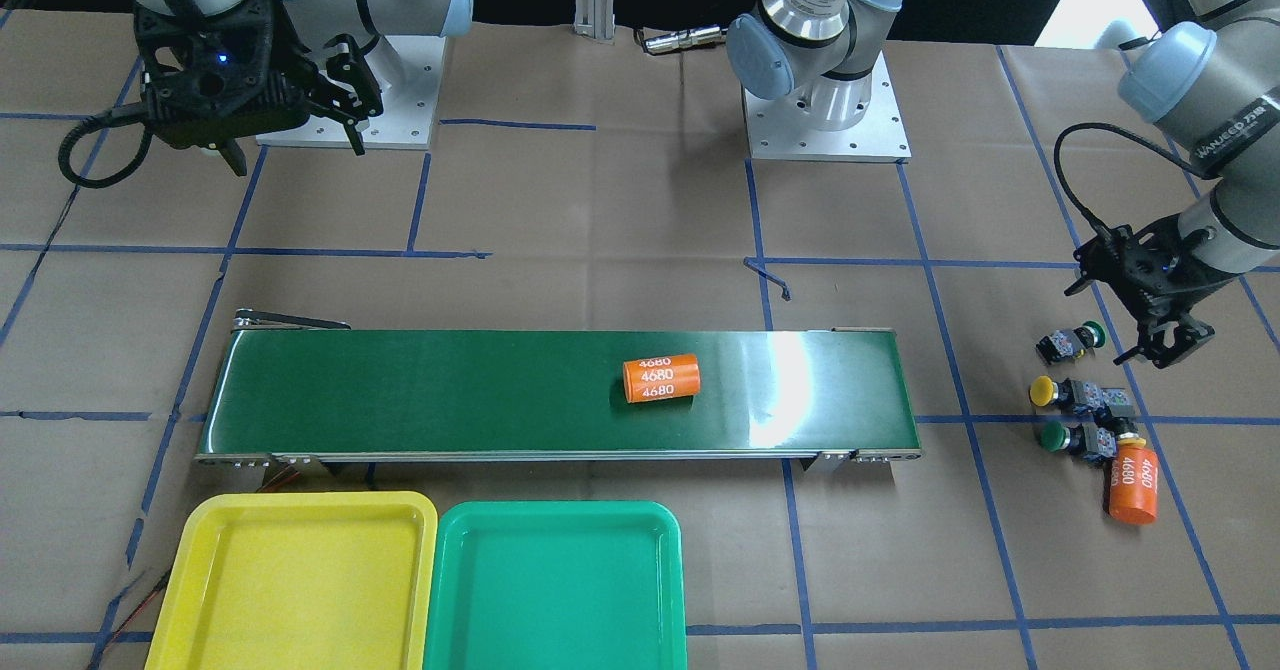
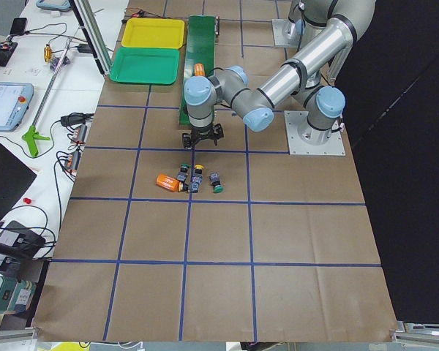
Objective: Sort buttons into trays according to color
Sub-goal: 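Return left gripper to buttons while right gripper moves to belt end, then grasp a green button with left gripper while right gripper waits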
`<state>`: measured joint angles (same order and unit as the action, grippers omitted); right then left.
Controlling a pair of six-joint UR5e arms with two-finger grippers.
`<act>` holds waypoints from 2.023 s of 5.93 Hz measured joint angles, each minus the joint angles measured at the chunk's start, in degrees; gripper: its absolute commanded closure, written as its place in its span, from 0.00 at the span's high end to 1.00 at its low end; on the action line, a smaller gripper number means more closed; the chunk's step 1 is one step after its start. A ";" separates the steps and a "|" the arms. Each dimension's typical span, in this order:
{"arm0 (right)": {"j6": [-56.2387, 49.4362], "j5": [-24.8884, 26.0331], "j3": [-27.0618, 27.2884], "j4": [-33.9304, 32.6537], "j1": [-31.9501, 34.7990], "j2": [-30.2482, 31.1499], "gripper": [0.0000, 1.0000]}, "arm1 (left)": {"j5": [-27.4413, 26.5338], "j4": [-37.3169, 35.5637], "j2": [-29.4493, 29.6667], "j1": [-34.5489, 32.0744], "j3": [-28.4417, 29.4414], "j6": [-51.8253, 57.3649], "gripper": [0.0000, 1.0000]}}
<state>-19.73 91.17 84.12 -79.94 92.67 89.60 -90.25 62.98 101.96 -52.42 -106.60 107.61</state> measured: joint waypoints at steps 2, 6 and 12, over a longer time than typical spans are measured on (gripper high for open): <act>-32.95 -0.08 1.88 -1.00 1.76 -0.31 1.00 | -1.65 -11.85 5.86 3.57 -3.44 1.28 0.97; -60.16 -4.53 10.99 -12.79 1.98 -0.33 1.00 | -5.84 -14.90 8.51 4.27 -8.13 1.82 0.39; -60.25 -3.10 12.18 -13.40 4.22 0.62 1.00 | -4.69 -4.62 3.45 3.11 -4.40 1.98 0.00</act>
<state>-79.98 88.06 96.30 -93.34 96.90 90.21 -94.94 58.36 105.41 -49.31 -111.00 109.58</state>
